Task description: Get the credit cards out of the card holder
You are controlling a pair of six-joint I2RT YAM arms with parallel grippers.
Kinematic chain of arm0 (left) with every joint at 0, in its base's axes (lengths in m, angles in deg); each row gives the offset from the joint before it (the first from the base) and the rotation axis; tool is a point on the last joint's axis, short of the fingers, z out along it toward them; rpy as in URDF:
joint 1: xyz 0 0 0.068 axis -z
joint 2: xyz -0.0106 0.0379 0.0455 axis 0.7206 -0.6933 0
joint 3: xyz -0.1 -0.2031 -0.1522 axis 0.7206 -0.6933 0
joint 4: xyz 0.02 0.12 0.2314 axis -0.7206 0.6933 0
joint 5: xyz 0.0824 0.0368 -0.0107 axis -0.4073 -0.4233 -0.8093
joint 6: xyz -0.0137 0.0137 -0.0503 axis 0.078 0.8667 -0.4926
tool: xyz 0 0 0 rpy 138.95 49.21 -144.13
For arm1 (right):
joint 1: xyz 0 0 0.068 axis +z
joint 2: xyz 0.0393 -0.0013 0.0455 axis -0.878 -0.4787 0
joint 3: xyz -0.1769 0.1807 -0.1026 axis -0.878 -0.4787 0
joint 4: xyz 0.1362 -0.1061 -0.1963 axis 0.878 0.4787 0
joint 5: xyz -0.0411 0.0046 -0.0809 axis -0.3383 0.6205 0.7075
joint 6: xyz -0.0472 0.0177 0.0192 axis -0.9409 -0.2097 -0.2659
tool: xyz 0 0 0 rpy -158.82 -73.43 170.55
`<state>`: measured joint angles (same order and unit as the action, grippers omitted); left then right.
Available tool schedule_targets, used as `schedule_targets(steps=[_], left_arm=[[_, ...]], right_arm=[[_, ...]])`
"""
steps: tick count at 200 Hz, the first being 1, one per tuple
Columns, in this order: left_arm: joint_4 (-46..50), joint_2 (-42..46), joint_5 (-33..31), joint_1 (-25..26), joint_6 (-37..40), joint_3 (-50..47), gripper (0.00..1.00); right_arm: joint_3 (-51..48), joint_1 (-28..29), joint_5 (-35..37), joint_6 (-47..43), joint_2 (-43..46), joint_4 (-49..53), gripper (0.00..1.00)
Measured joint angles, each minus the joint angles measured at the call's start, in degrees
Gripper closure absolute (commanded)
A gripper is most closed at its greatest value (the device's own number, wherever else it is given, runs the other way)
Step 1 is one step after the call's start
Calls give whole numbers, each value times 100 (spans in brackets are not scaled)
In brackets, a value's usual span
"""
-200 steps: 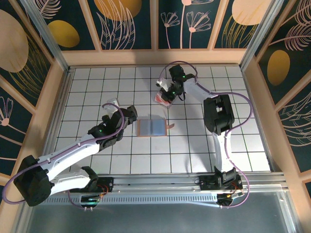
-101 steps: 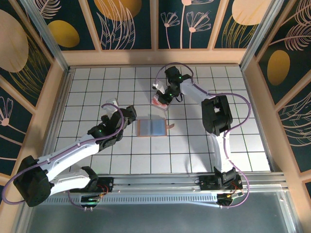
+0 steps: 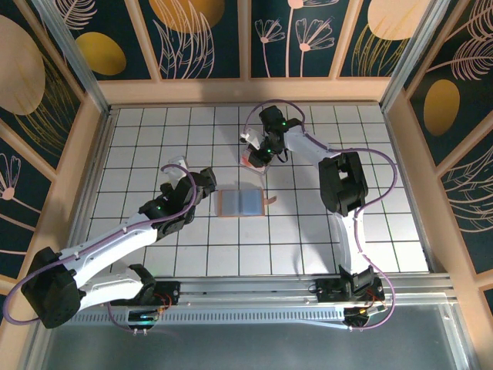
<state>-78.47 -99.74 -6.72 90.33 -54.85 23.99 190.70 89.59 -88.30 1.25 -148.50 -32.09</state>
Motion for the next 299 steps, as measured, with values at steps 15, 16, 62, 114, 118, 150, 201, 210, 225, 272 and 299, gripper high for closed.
schedule_targets(steps=[15, 16, 62, 114, 118, 150, 201, 210, 225, 272, 299], left_arm=[[2, 0, 0, 0, 15, 0, 1], [2, 0, 0, 0, 15, 0, 1], [0, 0, 0, 0, 17, 0, 1], [22, 61, -2, -9, 37, 0, 1], [22, 66, -2, -9, 35, 0, 1], [22, 70, -20, -9, 42, 0, 1], [28, 76, -127, -44, 168, 0, 1], [37, 92, -149, -48, 177, 0, 1], [61, 140, -177, -48, 190, 0, 1], [66, 286, -310, -48, 236, 0, 1], [68, 282, -323, -74, 240, 0, 1]], right_arm=[[0, 0, 98, 17, 13, -2, 76], [0, 0, 109, 17, 17, -2, 76], [0, -7, 369, 39, 87, -9, 81], [0, -7, 518, 177, 127, -13, 98], [0, -7, 531, 186, 140, -13, 99], [-52, -7, 627, 319, 350, -181, 99], [-549, -11, 640, 535, 1139, -708, 100], [-610, -13, 575, 555, 1213, -782, 100], [-654, -33, 446, 584, 1226, -844, 100], [-695, -177, 85, 595, 953, -815, 100], [-695, -208, -20, 592, 765, -750, 100]])
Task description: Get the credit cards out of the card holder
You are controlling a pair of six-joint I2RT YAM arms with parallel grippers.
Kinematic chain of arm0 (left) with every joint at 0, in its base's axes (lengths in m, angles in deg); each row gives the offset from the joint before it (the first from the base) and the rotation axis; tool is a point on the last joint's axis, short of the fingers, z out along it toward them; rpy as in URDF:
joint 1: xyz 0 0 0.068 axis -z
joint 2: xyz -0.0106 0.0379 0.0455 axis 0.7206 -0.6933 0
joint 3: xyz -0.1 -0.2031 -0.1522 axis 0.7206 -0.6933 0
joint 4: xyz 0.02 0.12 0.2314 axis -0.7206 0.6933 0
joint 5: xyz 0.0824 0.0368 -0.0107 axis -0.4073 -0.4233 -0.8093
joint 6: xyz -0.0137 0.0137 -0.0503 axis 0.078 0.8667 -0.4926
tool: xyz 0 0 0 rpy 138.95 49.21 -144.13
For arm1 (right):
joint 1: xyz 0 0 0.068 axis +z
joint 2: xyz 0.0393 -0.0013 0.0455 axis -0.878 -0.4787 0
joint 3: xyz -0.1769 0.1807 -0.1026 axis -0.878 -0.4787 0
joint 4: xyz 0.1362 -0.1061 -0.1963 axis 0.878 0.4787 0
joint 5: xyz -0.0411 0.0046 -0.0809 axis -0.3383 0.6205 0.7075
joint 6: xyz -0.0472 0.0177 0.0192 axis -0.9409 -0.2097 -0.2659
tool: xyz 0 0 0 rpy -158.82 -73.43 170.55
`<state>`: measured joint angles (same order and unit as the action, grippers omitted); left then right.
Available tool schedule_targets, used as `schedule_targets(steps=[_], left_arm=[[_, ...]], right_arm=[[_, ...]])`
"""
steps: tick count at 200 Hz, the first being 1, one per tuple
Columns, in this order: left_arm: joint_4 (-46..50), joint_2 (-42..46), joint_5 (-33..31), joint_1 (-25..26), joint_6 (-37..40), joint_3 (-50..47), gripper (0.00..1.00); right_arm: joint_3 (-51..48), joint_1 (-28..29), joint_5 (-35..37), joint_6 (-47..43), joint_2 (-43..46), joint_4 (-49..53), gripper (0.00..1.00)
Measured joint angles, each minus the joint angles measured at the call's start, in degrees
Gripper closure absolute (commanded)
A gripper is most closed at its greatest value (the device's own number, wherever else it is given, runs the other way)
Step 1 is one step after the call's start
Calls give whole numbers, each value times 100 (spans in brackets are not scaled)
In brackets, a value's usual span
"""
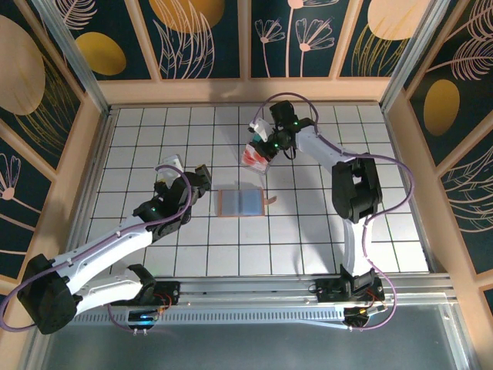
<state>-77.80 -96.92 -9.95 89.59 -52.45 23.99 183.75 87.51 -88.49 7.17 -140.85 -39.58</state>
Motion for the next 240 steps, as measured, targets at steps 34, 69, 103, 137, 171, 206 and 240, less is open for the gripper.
schedule_targets(steps=[34, 69, 103, 137, 171, 206, 240], left_arm=[[2, -4, 0, 0, 11, 0, 1], [2, -4, -26, 0, 44, 0, 1], [0, -4, -66, 0, 83, 0, 1], [0, 20, -63, 0, 83, 0, 1], [0, 92, -68, 0, 94, 0, 1], [0, 98, -79, 0, 103, 0, 1], [-4, 98, -127, -24, 166, 0, 1]], right_arm=[[63, 2, -7, -33, -125, 114, 100], [247, 28, 133, -105, -319, 313, 99], [262, 151, 431, -155, -415, 343, 87], [254, 254, 787, -136, -411, 267, 77], [-31, 365, 1318, -129, -223, -87, 68], [-378, 474, 1613, -20, 136, -433, 54], [-938, 474, 1974, 245, 807, -946, 42]])
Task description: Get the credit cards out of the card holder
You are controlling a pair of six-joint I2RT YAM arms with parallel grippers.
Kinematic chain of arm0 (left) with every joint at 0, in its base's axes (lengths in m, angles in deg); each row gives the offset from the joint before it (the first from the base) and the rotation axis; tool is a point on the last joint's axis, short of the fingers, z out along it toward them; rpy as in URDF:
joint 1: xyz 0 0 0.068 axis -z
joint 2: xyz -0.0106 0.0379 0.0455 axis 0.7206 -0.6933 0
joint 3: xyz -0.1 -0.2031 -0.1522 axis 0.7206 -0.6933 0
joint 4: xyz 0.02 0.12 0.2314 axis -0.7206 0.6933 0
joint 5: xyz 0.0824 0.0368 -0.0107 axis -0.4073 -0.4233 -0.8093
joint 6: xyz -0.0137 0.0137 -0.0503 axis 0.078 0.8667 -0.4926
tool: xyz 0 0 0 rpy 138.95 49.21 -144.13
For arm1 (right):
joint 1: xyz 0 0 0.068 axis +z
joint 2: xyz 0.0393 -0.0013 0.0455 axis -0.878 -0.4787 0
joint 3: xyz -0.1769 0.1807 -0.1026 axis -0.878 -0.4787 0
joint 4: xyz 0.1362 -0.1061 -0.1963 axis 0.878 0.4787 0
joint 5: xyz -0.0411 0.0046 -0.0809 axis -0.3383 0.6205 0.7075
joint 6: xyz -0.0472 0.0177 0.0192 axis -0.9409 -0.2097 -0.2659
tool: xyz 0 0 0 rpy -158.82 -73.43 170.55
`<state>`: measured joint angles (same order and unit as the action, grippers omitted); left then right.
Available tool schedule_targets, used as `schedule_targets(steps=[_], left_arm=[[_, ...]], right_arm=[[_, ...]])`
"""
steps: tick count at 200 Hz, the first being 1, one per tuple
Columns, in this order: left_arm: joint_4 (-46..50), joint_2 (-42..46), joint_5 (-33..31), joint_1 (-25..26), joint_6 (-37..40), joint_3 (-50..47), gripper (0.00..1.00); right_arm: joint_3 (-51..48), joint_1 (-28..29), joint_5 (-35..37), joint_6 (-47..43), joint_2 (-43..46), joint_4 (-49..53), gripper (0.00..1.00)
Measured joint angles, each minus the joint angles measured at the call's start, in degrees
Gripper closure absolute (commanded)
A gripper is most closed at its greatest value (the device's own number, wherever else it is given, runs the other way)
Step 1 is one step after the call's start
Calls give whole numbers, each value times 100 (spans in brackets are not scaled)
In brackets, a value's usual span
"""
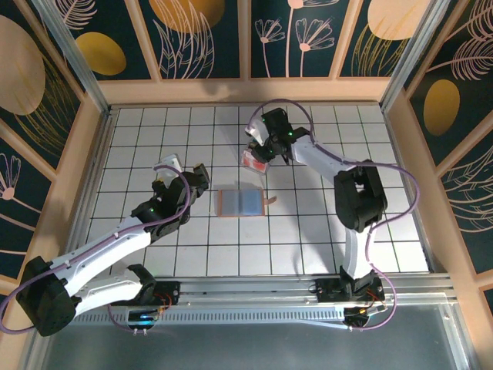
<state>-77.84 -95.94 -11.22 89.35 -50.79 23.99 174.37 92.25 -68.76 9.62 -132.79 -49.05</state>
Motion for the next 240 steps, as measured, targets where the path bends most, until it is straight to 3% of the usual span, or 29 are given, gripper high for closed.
schedule_targets(steps=[72, 85, 176, 240], left_arm=[[-192, -79, 507, -1102, 286, -17, 1], [-232, -122, 643, -1325, 378, -24, 1], [-715, -264, 1486, -3036, 796, -509, 1], [-1314, -389, 1908, -4166, 1012, -855, 1]], right_arm=[[-2057, -20, 1375, 1224, 2371, -1687, 17], [-2382, -39, 1637, 1471, 2747, -1891, 1], [-4360, -540, 3403, 2835, 5086, -2328, 1], [-5018, -1276, 4157, 3724, 6008, -2299, 1]])
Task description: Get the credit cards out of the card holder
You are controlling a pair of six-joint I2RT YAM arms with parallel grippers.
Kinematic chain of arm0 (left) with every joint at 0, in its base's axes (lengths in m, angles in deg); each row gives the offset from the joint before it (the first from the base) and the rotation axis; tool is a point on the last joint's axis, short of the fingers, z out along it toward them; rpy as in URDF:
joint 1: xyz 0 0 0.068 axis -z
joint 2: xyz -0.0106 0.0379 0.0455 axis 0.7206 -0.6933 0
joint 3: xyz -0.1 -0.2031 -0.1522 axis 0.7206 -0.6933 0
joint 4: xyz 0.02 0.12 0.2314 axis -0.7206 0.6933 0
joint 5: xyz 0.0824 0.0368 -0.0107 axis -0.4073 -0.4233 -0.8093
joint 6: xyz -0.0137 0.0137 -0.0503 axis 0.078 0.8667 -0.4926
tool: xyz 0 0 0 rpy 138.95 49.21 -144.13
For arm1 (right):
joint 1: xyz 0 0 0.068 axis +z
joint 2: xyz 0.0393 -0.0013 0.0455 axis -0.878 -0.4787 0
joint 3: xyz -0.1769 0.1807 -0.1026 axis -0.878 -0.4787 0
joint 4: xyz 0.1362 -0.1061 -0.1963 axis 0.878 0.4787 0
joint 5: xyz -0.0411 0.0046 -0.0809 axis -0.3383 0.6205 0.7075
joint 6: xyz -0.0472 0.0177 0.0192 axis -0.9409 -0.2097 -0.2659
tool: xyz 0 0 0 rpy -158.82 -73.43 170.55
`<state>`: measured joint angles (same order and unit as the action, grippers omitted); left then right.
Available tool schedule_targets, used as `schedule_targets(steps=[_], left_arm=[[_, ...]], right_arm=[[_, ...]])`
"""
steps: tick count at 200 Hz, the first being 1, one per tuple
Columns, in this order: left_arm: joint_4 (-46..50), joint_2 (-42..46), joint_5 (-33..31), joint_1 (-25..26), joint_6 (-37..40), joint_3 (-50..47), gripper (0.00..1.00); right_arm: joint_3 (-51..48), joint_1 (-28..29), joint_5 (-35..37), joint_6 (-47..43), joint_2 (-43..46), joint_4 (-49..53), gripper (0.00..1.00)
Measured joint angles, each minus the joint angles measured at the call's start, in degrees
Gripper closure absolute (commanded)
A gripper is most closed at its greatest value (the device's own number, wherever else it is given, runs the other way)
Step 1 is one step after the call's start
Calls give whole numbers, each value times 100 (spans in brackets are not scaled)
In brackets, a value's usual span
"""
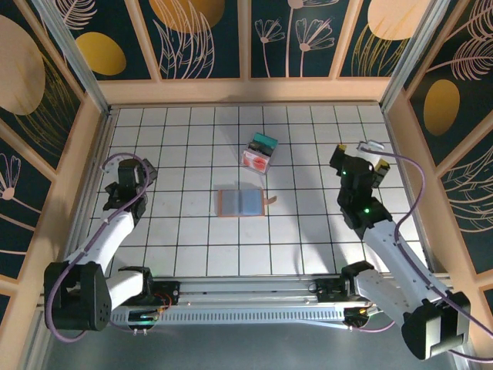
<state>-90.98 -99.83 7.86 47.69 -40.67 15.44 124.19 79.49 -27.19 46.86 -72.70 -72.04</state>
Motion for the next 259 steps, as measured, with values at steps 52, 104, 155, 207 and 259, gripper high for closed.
schedule_targets(steps=[52, 104, 155, 207, 259], left_arm=[[-695, 37, 57, -566, 258, -358, 1], [-1895, 374, 63, -695, 824, -1137, 1], [-3469, 415, 575, -695, 1340, -1987, 1], [-4907, -267, 1377, -695, 1679, -2371, 1], [-5871, -726, 1731, -695, 2013, -2385, 1]], right_arm=[[-402, -730, 181, 942, 168, 61, 1], [-1362, -1001, 275, 999, 22, -859, 1], [-2275, -1005, -17, 304, -184, -2437, 1], [-2618, -1010, -308, -236, -413, -3668, 1], [-2680, -1075, -533, -382, -431, -4269, 1]])
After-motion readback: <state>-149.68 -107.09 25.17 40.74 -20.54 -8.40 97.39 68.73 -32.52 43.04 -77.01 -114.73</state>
